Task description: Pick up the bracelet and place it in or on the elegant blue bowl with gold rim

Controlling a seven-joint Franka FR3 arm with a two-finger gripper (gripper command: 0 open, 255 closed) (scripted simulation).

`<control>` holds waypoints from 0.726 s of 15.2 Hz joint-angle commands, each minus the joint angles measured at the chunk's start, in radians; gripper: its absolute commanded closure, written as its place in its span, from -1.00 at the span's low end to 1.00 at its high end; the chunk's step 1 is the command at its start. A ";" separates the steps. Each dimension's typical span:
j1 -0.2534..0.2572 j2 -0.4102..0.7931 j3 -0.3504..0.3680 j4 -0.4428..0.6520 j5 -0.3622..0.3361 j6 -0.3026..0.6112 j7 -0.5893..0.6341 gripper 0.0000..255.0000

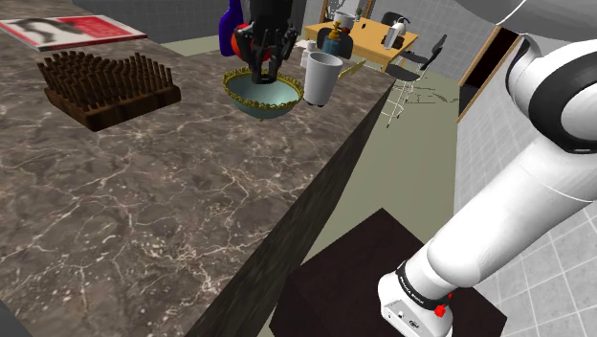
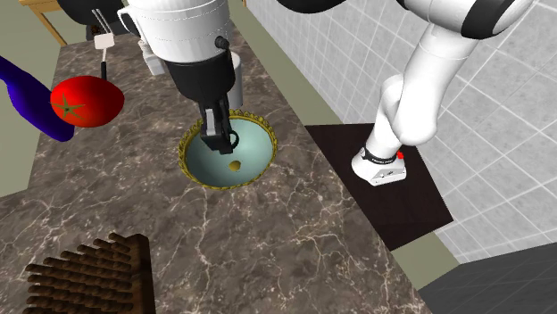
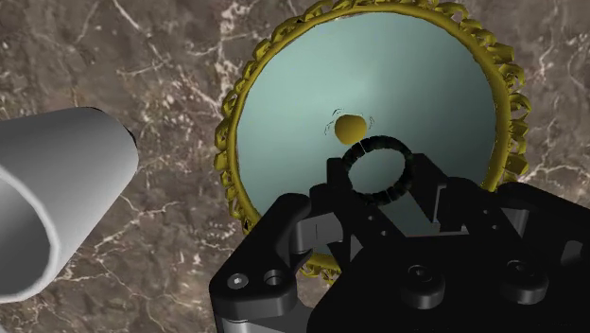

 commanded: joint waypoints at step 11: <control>-0.002 -0.007 -0.002 -0.020 0.004 0.014 -0.003 -1.00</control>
